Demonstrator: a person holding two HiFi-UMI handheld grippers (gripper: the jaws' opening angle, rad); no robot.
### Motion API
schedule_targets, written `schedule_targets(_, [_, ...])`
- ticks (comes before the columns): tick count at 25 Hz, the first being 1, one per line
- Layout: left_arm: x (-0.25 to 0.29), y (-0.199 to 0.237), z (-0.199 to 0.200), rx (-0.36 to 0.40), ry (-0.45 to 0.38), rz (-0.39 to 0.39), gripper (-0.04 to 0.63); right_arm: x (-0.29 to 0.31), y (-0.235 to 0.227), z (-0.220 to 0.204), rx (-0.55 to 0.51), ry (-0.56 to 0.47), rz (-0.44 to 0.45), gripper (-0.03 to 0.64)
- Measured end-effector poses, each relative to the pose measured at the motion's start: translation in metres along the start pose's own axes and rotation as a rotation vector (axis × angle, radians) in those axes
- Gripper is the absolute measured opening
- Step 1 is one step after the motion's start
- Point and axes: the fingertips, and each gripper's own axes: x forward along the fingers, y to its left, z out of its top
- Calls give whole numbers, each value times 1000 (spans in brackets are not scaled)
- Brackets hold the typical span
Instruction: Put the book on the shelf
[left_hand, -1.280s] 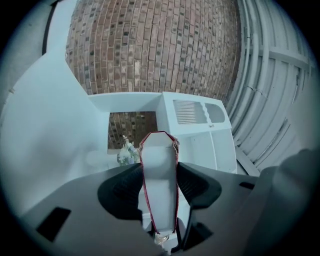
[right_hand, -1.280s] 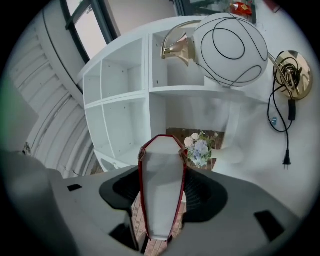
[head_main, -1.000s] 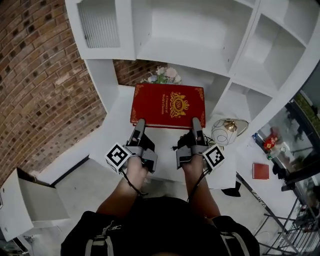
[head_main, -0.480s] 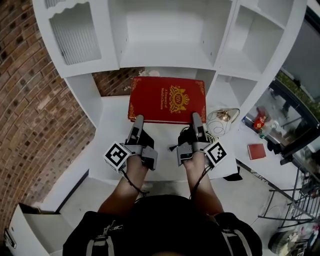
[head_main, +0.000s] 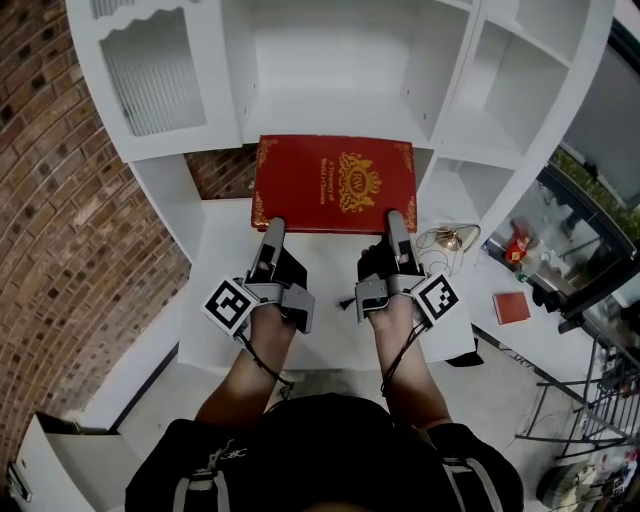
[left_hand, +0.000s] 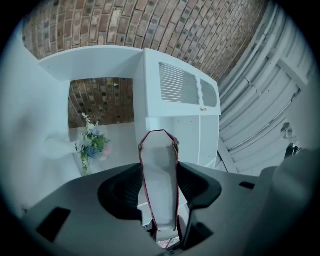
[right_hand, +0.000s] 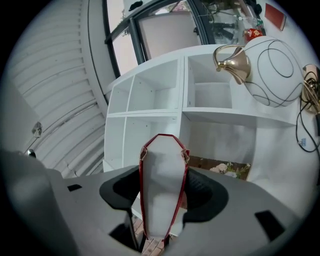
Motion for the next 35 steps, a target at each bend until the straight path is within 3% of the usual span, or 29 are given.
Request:
schedule_targets(10, [36,-19,15,44,-18,-54,229,39,15,9,2,-10,52,255])
schedule_targets(18, [73,-14,29,72,-31,-47,230,77,6,17,13,-11,26,256])
schedule_targets(23, [81,6,36,111,-36,15,232,89,-7,19,-3,0,-18,259])
schedule_targets(26, [94,6,41,119,-35,-2,233,102,-8,19,-19,12,-22,264])
schedule_targets(35, [125,9,53,273,-19,22,249,132,-11,31,-120,6,-34,283])
